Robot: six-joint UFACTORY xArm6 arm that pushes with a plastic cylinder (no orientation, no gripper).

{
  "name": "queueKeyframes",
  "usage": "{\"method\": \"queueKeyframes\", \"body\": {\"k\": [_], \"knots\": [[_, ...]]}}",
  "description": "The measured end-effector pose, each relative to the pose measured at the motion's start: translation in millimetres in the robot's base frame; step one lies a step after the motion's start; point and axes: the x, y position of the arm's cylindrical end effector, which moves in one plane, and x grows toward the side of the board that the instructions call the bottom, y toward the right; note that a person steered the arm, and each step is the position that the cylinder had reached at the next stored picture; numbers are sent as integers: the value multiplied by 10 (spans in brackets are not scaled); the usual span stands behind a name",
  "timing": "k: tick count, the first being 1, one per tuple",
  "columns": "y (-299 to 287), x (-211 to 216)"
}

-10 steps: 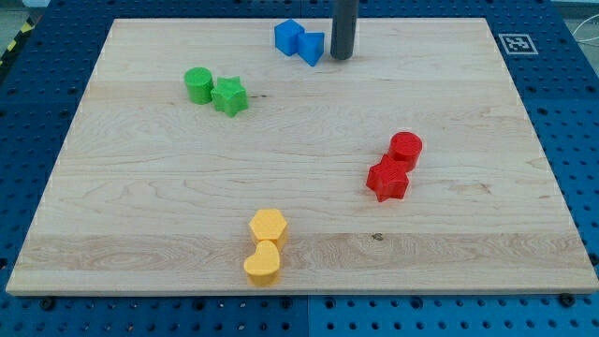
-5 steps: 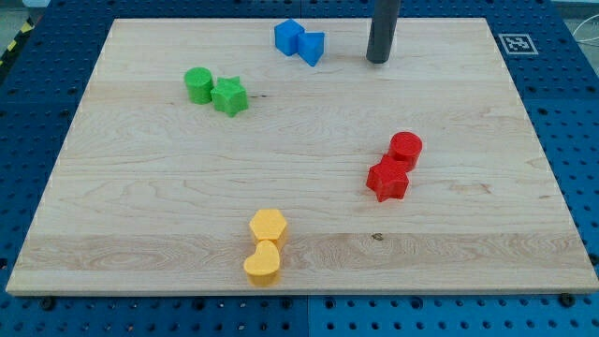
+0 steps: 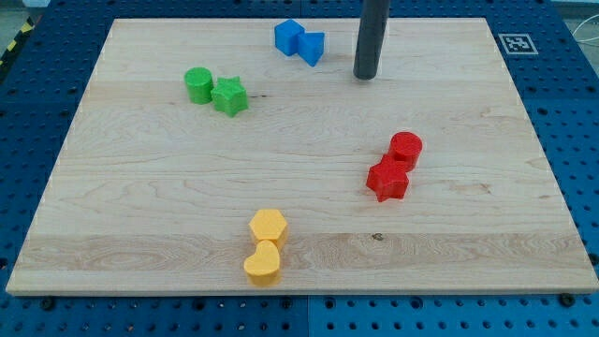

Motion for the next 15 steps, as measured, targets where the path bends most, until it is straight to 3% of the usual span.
{"method": "queueKeyframes", "body": {"k": [4,7,10,15], "knots": [[-344,474],[-62,85],[176,67],[-36,638]]}}
